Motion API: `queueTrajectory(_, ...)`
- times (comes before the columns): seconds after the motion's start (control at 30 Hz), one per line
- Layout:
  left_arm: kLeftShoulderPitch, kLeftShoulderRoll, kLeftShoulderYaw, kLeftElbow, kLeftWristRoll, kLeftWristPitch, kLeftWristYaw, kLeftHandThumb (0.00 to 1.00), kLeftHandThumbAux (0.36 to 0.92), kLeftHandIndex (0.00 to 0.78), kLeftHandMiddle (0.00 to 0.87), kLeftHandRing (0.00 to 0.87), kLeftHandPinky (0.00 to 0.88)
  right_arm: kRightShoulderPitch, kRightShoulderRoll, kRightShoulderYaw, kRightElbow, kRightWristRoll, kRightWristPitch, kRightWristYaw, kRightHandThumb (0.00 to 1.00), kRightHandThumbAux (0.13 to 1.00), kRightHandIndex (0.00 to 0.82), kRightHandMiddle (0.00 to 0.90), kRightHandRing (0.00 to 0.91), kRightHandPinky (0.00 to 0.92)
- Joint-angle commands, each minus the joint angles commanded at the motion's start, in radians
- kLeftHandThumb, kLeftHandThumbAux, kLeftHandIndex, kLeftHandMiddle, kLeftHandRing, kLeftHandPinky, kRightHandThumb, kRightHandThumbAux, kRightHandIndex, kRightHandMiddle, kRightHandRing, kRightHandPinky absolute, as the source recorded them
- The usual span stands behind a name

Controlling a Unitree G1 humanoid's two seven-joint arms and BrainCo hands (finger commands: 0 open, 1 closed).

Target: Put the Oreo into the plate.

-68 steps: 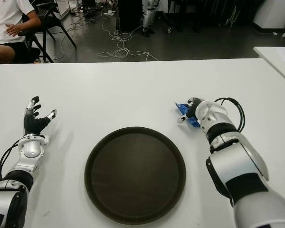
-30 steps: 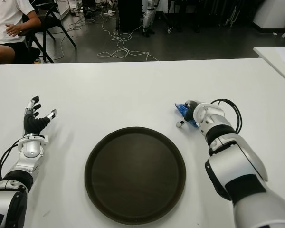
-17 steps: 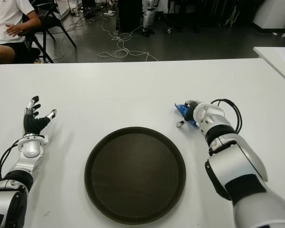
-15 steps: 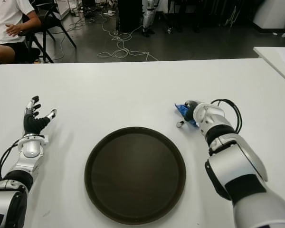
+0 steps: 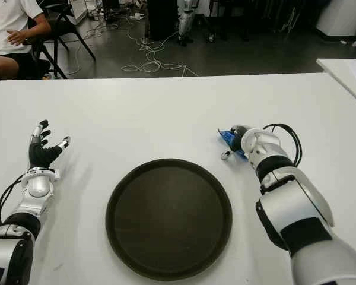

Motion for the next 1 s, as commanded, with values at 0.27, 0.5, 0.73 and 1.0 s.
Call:
queueTrajectory(0.27, 0.001, -0.001, 0.001, -0.003, -0.002, -0.004, -0.003, 0.000, 0.804, 0.076, 0.116, 0.099, 0.089, 0.013, 0.008, -0.033, -0.005, 0.028, -0.010, -0.122, 0.652, 0.739, 0.400, 0.358, 0.383, 0.419)
queueTrajectory(0.5, 0.000, 0.001, 0.004, 0.000, -0.007, 0.000, -0.010, 0.000, 0.793, 0.070, 0.107, 0.088, 0.081, 0.004, 0.018, -0.044, -0.004, 0.032, 0.007, -0.126, 0.697, 0.730, 0.417, 0.291, 0.300, 0.348)
queueTrajectory(0.73, 0.000, 0.000, 0.007, 0.002, -0.013, 0.002, -0.016, 0.000, 0.790, 0.067, 0.108, 0.092, 0.089, 0.002, 0.020, -0.055, -0.003, 0.034, 0.017, -0.111, 0.699, 0.729, 0.416, 0.187, 0.187, 0.230)
queueTrajectory(1.0, 0.000, -0.001, 0.008, 0.001, -0.012, -0.002, -0.014, 0.000, 0.811, 0.077, 0.124, 0.108, 0.102, -0.001, 0.020, -0.065, -0.003, 0.040, 0.024, -0.078, 0.697, 0.733, 0.417, 0.253, 0.255, 0.321)
